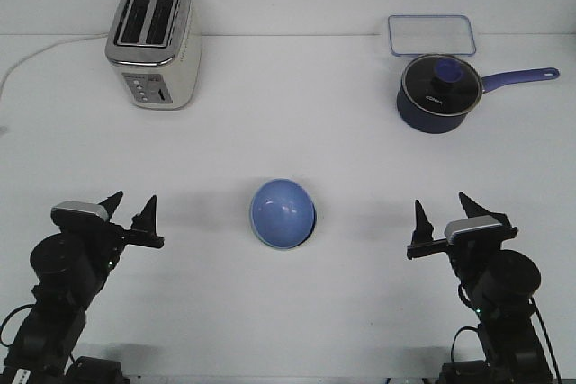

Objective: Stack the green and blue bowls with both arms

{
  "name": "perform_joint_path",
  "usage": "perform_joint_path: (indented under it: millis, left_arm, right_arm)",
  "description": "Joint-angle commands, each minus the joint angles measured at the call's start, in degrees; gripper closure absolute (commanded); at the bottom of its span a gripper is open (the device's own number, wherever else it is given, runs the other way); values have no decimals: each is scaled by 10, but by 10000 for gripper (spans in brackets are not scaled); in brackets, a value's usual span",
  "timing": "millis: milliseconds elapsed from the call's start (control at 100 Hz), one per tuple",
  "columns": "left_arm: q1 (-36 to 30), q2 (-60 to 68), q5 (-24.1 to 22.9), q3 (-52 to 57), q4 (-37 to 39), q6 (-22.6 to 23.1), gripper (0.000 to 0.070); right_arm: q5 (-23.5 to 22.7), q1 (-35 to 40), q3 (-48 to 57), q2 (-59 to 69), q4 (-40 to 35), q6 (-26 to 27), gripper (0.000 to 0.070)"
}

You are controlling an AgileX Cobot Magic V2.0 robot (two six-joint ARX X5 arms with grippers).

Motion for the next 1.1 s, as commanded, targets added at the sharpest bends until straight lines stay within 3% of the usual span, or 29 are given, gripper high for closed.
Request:
perform_joint_path:
  millis: [0, 60, 160, 220, 260, 1090]
  left_arm:
    - [-1, 2, 0, 4, 6, 3, 288]
    - [-1, 2, 0, 4, 5, 3, 352]
    - [-1, 2, 0, 4, 5, 3, 580]
    - [-1, 2, 0, 4, 5, 3, 700]
    - [-1, 2, 0, 4, 5, 3, 694]
    - [-1, 2, 0, 5, 6, 3, 690]
  right_arm:
    - [2, 1, 0, 0, 8, 3, 199]
    - [2, 1, 0, 0, 8, 3, 315]
    - [2, 1, 0, 0, 8, 3, 552]
    - [2, 1, 0, 0, 8, 3, 656]
    - [2, 1, 0, 0, 8, 3, 699]
    - [2, 1, 0, 0, 12, 4, 699]
